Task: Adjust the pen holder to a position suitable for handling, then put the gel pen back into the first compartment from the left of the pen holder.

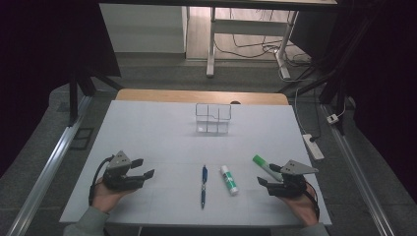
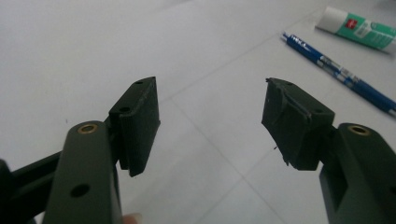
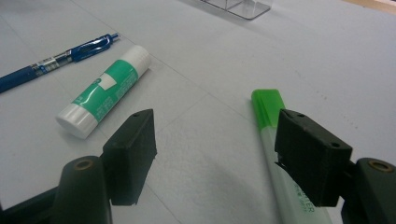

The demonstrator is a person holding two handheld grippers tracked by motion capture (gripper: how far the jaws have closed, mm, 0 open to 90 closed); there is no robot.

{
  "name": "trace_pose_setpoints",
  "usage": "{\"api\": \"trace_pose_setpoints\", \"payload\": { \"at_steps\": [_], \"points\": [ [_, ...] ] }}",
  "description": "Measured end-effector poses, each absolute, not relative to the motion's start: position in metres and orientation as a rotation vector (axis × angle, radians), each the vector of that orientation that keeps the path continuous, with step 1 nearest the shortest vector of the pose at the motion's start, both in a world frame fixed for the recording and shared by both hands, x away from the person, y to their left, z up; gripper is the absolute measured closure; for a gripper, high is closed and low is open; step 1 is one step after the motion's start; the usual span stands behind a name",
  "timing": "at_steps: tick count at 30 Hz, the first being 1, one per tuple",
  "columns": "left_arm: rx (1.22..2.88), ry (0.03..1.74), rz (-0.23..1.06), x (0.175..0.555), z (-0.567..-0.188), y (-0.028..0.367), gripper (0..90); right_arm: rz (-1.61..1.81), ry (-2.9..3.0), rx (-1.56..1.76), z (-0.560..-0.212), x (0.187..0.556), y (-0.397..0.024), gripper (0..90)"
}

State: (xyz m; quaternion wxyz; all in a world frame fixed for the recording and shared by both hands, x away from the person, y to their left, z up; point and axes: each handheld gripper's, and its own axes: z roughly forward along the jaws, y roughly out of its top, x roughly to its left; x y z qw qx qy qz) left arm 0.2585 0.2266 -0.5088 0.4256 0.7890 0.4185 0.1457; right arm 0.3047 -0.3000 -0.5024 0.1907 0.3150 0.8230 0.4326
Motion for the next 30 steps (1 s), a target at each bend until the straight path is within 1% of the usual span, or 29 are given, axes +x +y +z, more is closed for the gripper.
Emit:
{"api": "trace_pose_setpoints", "payload": {
  "at_steps": [10,18,30],
  "points": [
    [1.992,1.027,0.424,0.237,-0.511,0.231,35.2,1.203,2.303,0.897,-0.502,0.304,-0.296,29.1],
    [2.037,1.012,0.431,0.236,-0.514,0.227,34.6,1.173,2.283,0.923,-0.501,0.305,-0.294,28.0],
    [2.058,1.010,0.445,0.238,-0.516,0.225,32.7,1.182,2.316,0.965,-0.490,0.306,-0.282,30.2]
  ]
}}
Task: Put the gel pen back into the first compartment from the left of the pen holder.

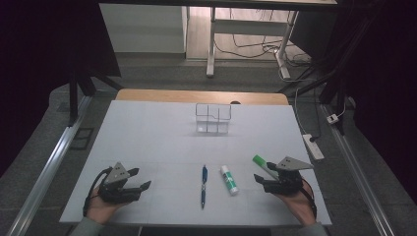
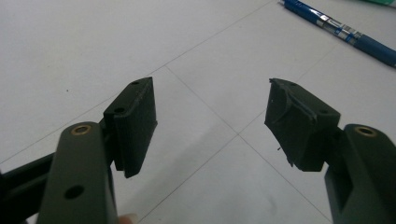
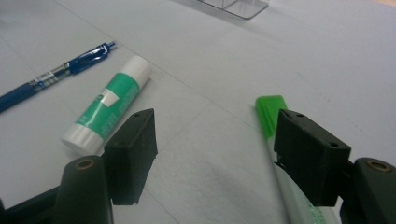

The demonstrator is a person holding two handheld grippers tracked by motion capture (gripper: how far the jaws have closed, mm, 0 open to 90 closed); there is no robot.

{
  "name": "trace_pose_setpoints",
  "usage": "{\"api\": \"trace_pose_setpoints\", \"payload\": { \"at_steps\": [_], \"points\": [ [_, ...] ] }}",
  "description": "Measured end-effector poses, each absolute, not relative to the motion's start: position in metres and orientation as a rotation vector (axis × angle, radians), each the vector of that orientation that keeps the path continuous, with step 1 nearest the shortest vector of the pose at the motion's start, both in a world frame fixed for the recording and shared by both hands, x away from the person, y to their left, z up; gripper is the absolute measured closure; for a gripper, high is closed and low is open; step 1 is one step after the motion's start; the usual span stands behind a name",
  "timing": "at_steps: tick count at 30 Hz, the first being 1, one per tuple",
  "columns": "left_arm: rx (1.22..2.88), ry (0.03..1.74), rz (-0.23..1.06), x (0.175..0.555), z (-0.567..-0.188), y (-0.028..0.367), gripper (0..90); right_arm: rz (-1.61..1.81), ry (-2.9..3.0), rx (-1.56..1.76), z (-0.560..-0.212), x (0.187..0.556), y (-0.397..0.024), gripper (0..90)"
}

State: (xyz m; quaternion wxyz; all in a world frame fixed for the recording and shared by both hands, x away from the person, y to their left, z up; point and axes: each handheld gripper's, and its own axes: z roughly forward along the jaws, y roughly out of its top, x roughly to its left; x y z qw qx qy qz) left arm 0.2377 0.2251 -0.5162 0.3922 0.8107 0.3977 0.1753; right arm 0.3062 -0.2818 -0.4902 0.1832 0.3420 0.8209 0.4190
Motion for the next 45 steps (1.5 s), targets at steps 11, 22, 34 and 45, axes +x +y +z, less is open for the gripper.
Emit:
{"api": "trace_pose_setpoints", "payload": {
  "at_steps": [11,22,34,45],
  "points": [
    [2.059,1.024,0.460,0.240,-0.519,0.226,32.4,1.142,2.339,1.040,-0.486,0.309,-0.261,31.1],
    [2.079,1.015,0.462,0.240,-0.521,0.223,32.4,1.140,2.396,1.041,-0.479,0.313,-0.227,31.4],
    [2.087,1.013,0.454,0.241,-0.523,0.223,32.3,1.114,2.477,0.973,-0.476,0.316,-0.187,32.3],
    [2.094,1.012,0.454,0.242,-0.524,0.222,32.3,1.099,2.507,0.995,-0.478,0.321,-0.158,32.6]
  ]
}}
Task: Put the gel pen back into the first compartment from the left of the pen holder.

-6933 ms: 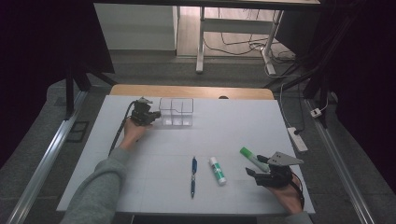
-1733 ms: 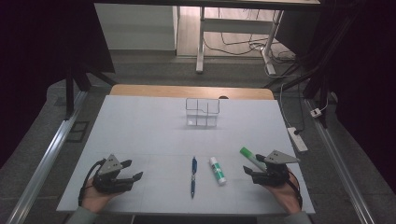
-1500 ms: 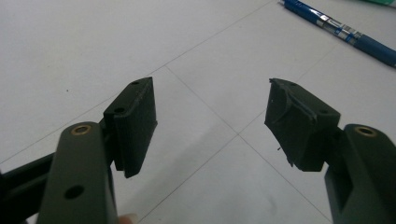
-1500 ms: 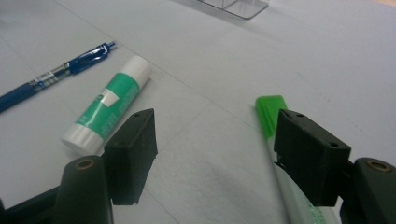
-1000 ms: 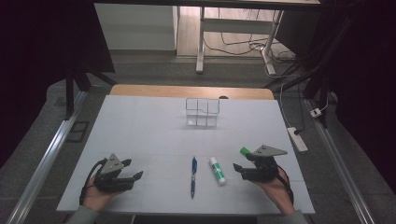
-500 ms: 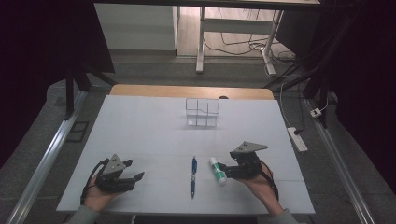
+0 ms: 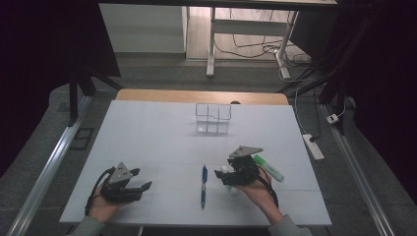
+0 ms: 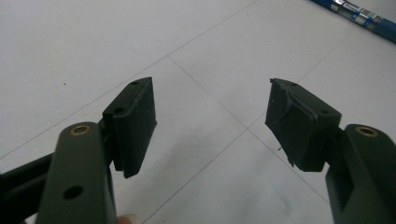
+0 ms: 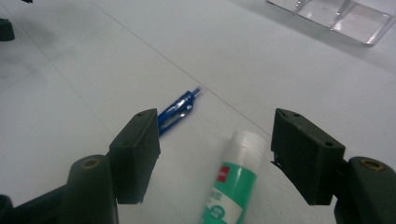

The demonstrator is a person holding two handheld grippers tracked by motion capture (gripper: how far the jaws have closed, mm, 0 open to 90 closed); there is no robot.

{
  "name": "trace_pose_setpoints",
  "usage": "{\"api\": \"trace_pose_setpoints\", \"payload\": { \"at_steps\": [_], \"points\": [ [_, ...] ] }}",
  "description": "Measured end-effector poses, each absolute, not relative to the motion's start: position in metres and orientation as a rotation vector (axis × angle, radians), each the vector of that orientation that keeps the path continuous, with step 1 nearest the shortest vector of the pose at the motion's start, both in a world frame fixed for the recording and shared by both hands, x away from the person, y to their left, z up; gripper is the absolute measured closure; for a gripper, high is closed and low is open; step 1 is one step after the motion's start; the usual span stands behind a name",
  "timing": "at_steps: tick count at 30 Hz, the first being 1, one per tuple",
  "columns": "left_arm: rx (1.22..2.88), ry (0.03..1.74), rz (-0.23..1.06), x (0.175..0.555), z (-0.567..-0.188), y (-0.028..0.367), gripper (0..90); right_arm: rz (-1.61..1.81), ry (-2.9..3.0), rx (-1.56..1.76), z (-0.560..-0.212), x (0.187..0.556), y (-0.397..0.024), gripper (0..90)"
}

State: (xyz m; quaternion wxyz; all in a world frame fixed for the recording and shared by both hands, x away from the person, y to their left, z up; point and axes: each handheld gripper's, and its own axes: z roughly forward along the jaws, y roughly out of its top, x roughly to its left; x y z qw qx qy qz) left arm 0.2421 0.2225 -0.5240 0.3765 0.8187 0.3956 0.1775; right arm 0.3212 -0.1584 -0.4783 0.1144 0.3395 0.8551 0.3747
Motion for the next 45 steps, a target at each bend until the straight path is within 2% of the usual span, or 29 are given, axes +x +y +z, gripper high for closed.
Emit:
{"api": "trace_pose_setpoints", "payload": {
  "at_steps": [16,45],
  "points": [
    [2.103,1.008,0.460,0.242,-0.525,0.222,32.1,1.066,2.584,0.966,-0.484,0.321,-0.132,32.8],
    [2.122,0.995,0.469,0.242,-0.526,0.222,32.1,0.786,2.720,0.906,-0.512,0.309,-0.086,35.2]
  ]
}}
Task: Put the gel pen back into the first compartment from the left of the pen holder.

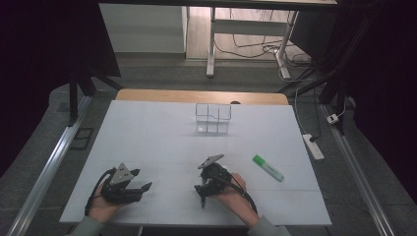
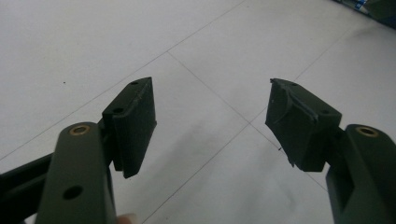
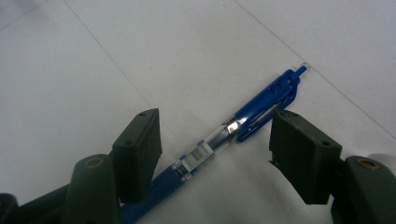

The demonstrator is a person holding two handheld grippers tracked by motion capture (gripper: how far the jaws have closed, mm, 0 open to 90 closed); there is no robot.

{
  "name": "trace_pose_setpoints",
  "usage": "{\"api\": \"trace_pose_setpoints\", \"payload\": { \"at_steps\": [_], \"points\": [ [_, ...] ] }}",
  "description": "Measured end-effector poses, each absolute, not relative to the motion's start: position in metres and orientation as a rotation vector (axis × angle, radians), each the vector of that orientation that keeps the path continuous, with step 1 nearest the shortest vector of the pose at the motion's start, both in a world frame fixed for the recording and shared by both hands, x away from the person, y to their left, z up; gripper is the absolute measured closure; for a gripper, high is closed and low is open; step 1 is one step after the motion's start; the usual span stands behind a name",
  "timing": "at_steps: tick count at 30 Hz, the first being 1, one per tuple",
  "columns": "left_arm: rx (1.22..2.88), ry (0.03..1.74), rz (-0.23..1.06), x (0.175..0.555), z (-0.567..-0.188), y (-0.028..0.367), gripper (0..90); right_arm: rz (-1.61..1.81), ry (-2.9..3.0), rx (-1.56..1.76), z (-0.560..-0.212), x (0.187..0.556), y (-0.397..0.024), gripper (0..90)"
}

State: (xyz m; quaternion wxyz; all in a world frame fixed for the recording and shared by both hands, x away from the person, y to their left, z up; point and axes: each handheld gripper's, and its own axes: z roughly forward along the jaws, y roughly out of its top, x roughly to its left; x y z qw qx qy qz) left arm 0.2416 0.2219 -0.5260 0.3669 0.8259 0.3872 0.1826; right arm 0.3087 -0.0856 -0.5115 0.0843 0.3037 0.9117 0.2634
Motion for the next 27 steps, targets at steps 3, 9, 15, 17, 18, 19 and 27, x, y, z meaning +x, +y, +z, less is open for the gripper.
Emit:
{"api": "trace_pose_setpoints", "payload": {
  "at_steps": [3,9,15,17,18,19,27],
  "points": [
    [2.122,0.994,0.468,0.2415,-0.5261,0.2215,32.1,0.767,2.723,0.909,-0.5151,0.3093,-0.0831,38.6],
    [2.124,0.992,0.470,0.2415,-0.5263,0.2213,32.1,0.725,2.699,0.915,-0.5149,0.3110,-0.0821,49.0],
    [2.133,0.989,0.472,0.2415,-0.5265,0.2210,32.1,0.698,2.680,0.888,-0.5134,0.3074,-0.0775,56.6],
    [2.133,0.990,0.473,0.2415,-0.5267,0.2208,32.1,0.694,2.677,0.883,-0.5129,0.3068,-0.0773,58.2],
    [2.134,0.990,0.473,0.2415,-0.5268,0.2208,32.1,0.698,2.676,0.889,-0.5129,0.3068,-0.0773,58.8],
    [2.135,0.990,0.473,0.2415,-0.5268,0.2209,32.1,0.700,2.678,0.891,-0.5128,0.3068,-0.0776,59.8],
    [2.142,0.989,0.469,0.2417,-0.5274,0.2205,32.0,0.706,2.680,0.868,-0.5108,0.3050,-0.0773,68.1]
  ]
}}
